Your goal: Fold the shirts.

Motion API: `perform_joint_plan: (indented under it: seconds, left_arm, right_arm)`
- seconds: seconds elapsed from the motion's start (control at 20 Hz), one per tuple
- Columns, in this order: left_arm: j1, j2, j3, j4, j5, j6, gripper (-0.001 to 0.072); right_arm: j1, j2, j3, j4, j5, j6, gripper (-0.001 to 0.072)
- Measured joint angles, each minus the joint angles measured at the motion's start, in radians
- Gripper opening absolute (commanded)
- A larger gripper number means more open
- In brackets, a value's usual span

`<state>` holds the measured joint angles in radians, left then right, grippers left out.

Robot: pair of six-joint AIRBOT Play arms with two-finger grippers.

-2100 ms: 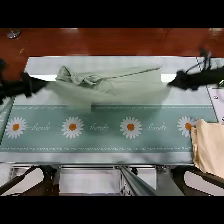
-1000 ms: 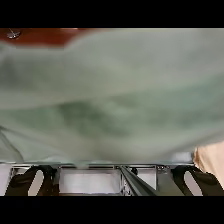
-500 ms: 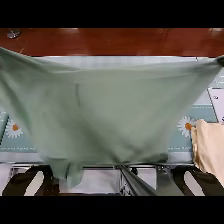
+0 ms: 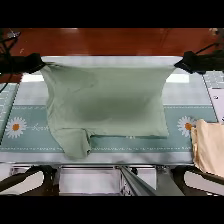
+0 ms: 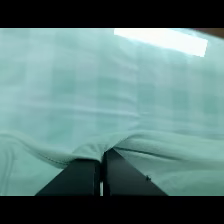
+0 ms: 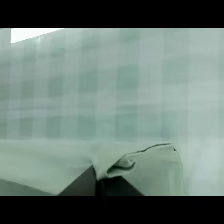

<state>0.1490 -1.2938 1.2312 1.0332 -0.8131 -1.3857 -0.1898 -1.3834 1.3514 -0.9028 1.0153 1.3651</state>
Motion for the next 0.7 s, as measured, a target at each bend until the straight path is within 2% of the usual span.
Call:
perform_joint_plan:
  seconds: [0.15,0.35,0.5,0.7]
  left_arm:
    - [-0.014,-0.141,0.052,-0.021,0.064,-0.037,0.0023]
    - [-0.025,-0.253,0.099,-0.056,0.052,-0.071,0.0023]
    - [-0.009,-0.266,0.128,-0.074,-0.045,-0.044,0.0023]
    - [0.021,-0.26,0.14,-0.029,-0.259,0.027,0.0023]
  right_arm:
    - [0.001,-0.169,0.085,0.039,-0.044,0.019,0.0019]
    - [0.0,-0.298,0.164,0.053,-0.018,0.048,0.002]
    - [-0.011,-0.317,0.185,0.054,0.067,0.036,0.002]
    - [-0.023,-0.321,0.181,-0.002,0.217,0.007,0.002]
